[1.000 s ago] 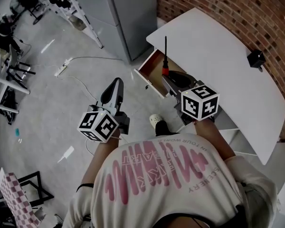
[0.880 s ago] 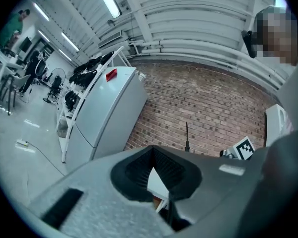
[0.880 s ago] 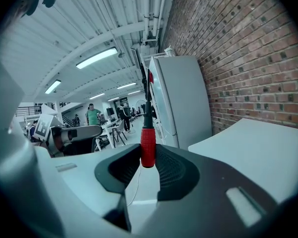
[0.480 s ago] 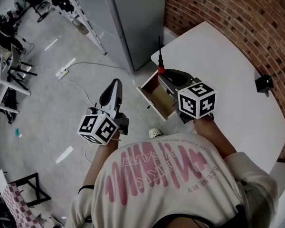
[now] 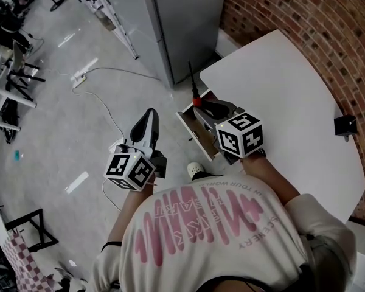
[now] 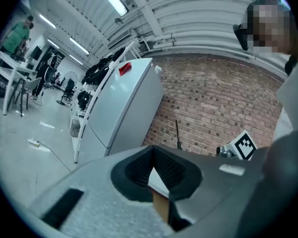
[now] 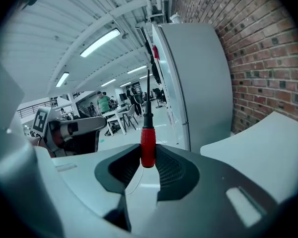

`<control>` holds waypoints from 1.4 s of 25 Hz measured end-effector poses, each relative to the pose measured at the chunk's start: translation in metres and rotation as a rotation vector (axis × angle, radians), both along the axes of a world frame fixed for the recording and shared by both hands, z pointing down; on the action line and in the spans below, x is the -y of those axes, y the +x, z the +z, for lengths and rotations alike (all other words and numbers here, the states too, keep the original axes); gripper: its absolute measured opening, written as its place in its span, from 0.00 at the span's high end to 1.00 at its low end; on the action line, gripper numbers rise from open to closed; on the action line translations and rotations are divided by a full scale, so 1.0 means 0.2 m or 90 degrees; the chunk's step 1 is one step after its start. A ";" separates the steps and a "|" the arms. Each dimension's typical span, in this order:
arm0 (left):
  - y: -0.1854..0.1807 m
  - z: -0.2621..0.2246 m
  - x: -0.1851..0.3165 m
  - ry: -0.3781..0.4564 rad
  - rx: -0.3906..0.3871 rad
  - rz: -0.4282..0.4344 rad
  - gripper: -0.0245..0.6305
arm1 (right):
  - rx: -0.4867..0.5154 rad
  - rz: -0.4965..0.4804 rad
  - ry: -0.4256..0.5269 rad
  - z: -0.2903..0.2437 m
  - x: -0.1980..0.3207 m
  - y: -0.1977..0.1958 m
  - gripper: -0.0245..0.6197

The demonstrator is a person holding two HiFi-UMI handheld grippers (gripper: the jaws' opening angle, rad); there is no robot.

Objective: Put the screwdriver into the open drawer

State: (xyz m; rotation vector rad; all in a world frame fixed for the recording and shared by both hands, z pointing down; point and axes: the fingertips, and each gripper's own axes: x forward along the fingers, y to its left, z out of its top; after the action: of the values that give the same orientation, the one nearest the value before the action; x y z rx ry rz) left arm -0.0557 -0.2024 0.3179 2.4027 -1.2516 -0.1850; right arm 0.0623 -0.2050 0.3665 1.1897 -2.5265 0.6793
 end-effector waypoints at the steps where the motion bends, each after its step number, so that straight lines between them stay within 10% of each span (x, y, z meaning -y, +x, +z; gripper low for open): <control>1: -0.01 0.05 0.00 -0.012 0.008 -0.004 0.96 | -0.003 -0.008 -0.014 0.05 0.00 -0.01 0.79; 18: -0.24 0.72 0.00 -0.201 0.068 -0.074 0.96 | -0.105 -0.062 -0.247 1.02 -0.03 -0.09 0.79; 35: -0.31 0.91 0.03 -0.246 0.097 -0.100 0.96 | -0.229 -0.017 -0.465 1.75 -0.16 0.16 0.79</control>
State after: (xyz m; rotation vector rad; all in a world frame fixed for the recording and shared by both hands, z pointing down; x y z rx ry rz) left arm -0.1173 -0.2080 0.5000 2.0191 -1.3990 0.1843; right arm 0.0950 -0.1733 0.7166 0.8992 -1.7488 1.1285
